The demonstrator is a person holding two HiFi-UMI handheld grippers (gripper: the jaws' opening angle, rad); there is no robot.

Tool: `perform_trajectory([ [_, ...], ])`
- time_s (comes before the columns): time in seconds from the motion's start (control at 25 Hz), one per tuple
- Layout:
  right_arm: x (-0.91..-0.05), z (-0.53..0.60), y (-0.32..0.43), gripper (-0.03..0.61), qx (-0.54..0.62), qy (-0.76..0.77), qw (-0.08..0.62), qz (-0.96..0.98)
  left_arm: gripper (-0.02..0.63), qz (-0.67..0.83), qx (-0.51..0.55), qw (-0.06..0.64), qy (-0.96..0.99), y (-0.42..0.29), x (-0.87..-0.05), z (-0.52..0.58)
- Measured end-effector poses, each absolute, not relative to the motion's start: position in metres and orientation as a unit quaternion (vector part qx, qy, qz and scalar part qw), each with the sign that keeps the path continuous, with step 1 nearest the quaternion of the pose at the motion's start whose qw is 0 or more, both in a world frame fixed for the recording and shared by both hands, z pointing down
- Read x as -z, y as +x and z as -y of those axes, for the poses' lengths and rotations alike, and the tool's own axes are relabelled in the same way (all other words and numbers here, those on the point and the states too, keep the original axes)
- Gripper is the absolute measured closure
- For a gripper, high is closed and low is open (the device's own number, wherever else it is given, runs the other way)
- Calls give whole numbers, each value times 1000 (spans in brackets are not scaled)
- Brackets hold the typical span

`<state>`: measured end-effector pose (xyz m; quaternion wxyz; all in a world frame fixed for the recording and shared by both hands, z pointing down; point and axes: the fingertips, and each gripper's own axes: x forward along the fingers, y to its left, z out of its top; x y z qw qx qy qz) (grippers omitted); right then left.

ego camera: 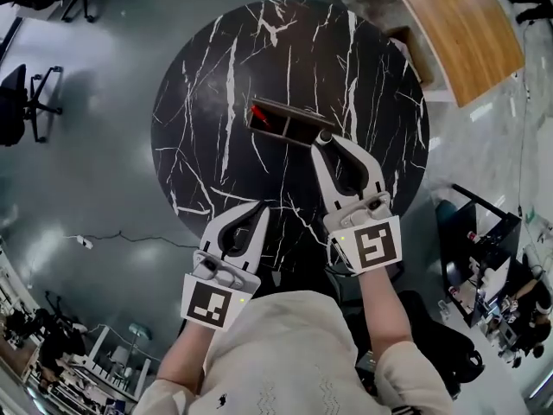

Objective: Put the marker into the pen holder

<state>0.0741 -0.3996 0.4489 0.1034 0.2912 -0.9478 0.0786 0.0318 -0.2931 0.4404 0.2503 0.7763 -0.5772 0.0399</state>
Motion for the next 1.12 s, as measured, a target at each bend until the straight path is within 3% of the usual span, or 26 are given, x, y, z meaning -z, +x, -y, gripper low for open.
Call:
perform_trajectory([
  [1.12, -517, 415, 63, 497, -85, 316, 156, 932, 606, 591, -48, 285, 753, 4, -474, 293],
])
